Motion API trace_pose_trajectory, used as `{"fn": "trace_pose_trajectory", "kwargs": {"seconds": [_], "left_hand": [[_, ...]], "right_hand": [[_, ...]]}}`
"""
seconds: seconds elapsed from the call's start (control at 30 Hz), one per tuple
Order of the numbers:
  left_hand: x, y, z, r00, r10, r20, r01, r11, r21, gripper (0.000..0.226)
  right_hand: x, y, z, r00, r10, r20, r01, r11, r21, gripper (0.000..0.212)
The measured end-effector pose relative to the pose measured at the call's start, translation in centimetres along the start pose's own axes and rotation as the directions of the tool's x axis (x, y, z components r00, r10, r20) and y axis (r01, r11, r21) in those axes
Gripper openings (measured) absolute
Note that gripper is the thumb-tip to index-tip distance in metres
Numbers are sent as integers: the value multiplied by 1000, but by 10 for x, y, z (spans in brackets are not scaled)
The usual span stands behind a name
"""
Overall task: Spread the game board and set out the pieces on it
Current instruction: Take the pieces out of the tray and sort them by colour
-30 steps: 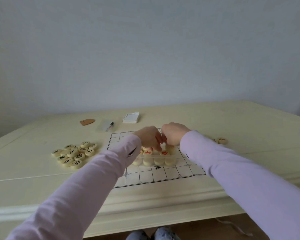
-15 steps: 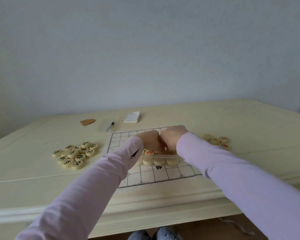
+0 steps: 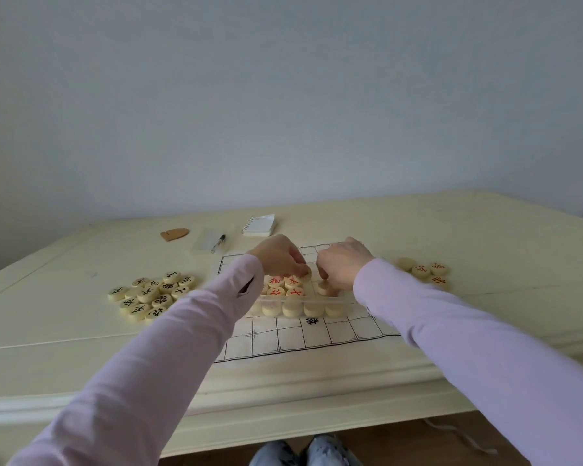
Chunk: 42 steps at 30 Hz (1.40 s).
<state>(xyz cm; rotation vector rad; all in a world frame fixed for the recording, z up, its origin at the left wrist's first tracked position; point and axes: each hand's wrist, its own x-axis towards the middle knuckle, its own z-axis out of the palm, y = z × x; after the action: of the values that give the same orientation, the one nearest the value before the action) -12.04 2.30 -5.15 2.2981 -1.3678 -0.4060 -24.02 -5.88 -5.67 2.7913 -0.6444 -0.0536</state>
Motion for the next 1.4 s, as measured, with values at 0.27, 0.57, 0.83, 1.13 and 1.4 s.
{"fn": "trace_pose_trajectory", "kwargs": {"seconds": [0.27, 0.57, 0.83, 1.13, 1.4], "left_hand": [[-7, -14, -12, 995, -38, 94, 32, 998, 61, 20], [-1, -21, -12, 990, -52, 133, 36, 992, 120, 25], [-1, -23, -19, 993, -69, 91, 50, 979, 198, 23], [-4, -25, -24, 981, -117, 152, 60, 940, 335, 28], [-2, -15, -17, 975, -138, 176, 64, 926, 371, 29]], "right_hand": [[-1, -8, -5, 999, -33, -8, 33, 998, -47, 37], [6, 27, -5, 978, 31, 208, -200, 438, 876, 18], [11, 19, -10, 924, -48, 379, -372, 113, 921, 26], [31, -18, -8, 909, 61, 412, -406, 343, 847, 9], [42, -27, 4, 921, 124, 368, -382, 464, 799, 22]]}}
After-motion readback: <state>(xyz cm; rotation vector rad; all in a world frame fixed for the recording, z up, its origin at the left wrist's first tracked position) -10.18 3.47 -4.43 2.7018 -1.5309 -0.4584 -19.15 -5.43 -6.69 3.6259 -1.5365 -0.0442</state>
